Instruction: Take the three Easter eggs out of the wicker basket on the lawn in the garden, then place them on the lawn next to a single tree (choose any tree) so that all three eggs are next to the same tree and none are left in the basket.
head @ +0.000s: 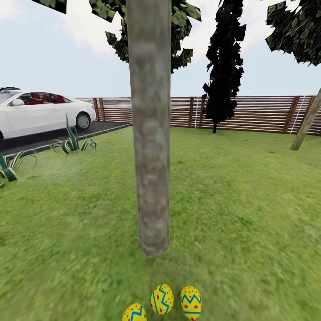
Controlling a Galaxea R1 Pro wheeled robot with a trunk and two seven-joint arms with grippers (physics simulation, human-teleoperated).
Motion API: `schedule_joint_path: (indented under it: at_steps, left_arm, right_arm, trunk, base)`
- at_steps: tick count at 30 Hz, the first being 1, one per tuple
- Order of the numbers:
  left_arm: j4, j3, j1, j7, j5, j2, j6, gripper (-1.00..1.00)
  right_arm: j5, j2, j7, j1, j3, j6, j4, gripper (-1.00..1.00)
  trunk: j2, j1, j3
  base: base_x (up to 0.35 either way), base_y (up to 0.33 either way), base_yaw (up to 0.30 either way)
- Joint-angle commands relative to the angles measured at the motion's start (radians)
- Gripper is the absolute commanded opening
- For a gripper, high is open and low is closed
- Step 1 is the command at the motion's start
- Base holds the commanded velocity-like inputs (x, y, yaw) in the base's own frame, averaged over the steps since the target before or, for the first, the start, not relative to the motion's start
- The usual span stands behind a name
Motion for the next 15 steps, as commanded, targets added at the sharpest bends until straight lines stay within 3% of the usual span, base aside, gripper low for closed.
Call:
schedule_joint_path:
  at_steps: [1,3,7,15]
  left_arm:
    - [-0.002,-0.027,0.001,0.007,0.006,0.001,-0.001,1.0]
    - [-0.002,-0.072,0.003,0.007,0.007,0.002,-0.001,1.0]
    - [-0.002,-0.112,0.006,0.007,0.006,0.003,-0.002,1.0]
    - [-0.002,-0.126,0.007,0.007,0.006,0.005,-0.002,1.0]
  right_arm:
    - [-0.004,0.0,0.001,-0.001,-0.002,-0.008,0.004,1.0]
    - [-0.004,0.0,0.001,-0.002,-0.002,-0.008,0.004,1.0]
    - [-0.004,0.0,0.001,-0.002,-0.002,-0.008,0.004,1.0]
    - [-0.004,0.0,0.001,-0.001,-0.002,-0.008,0.004,1.0]
  trunk:
    - [0.007,-0.004,0.002]
    - [0.021,-0.012,0.009]
    - [0.049,-0.027,0.021]
    - [0.098,-0.054,0.043]
  base:
    - [0.0,0.0,0.0]
    - [0.0,0.0,0.0]
    - [0.0,0.0,0.0]
    - [0.0,0.0,0.0]
